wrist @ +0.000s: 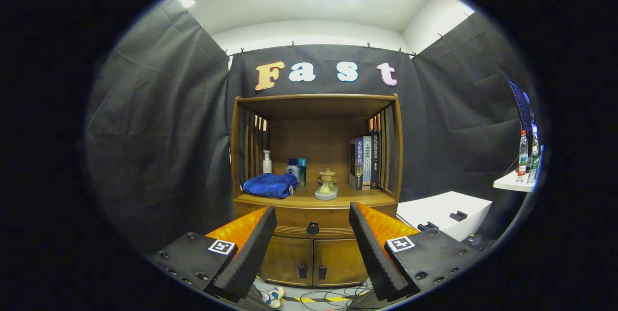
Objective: Pull open the drawer, take out the items inside it, and place them on the countertop above the cabinet.
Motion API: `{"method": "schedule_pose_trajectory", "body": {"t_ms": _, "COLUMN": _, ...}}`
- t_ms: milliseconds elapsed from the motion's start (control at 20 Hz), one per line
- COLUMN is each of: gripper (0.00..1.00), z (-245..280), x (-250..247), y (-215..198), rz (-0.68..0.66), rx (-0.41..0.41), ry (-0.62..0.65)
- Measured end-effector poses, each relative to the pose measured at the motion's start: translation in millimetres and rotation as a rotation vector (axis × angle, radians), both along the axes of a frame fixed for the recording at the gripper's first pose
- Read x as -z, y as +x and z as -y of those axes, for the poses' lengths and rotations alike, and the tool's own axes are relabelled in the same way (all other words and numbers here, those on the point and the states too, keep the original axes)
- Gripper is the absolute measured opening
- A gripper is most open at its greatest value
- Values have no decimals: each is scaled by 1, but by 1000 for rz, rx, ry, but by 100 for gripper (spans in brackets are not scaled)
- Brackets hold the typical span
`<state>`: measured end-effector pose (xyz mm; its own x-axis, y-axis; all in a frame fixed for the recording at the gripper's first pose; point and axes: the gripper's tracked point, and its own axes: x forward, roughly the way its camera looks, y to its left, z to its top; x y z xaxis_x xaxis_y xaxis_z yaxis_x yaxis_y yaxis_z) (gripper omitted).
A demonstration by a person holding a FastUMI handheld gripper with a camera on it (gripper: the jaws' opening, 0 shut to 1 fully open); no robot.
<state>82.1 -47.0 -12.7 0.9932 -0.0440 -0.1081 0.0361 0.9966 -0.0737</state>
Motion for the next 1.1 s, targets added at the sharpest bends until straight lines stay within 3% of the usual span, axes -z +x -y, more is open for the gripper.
{"method": "schedule_pose_trajectory", "body": {"t_ms": 1100, "gripper": 98, "z": 3, "x": -3, "y": -18, "rz": 15, "rx": 7, "ry": 28}}
